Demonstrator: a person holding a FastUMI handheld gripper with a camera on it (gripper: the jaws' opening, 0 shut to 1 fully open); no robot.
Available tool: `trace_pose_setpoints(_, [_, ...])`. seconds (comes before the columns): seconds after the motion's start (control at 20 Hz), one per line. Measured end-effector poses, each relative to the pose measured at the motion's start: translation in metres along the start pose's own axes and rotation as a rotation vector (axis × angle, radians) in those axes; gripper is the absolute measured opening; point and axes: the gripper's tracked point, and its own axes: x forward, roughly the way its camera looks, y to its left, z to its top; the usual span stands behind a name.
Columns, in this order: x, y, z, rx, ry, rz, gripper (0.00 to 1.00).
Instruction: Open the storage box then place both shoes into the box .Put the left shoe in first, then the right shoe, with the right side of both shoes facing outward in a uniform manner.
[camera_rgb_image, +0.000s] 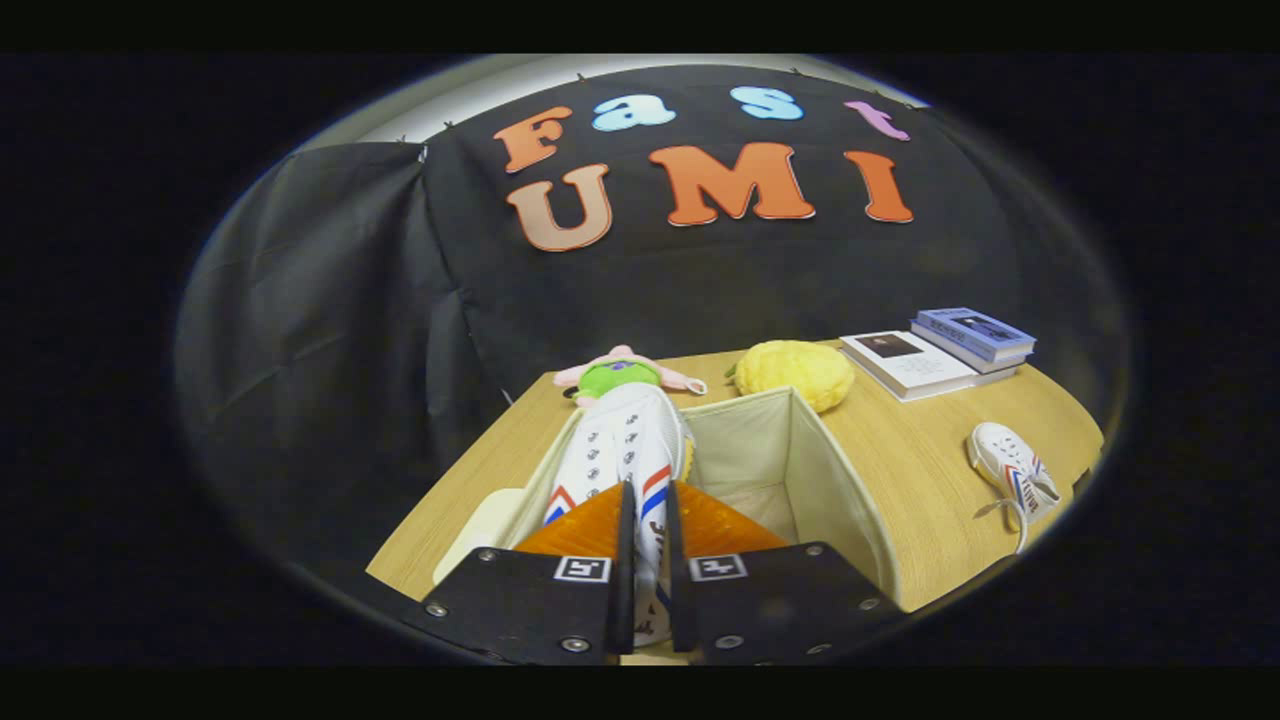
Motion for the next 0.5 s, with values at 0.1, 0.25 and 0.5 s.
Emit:
trace_pose_setpoints(0.1, [-0.006, -0.008, 0.015, -0.042, -0.032, -0.032, 0.55])
trace_pose_setpoints(0.25, [-0.016, -0.024, 0.027, -0.039, -0.061, -0.049, 0.95])
trace_pose_setpoints(0.5, [-0.033, -0.074, 0.039, -0.033, -0.089, -0.099, 0.98])
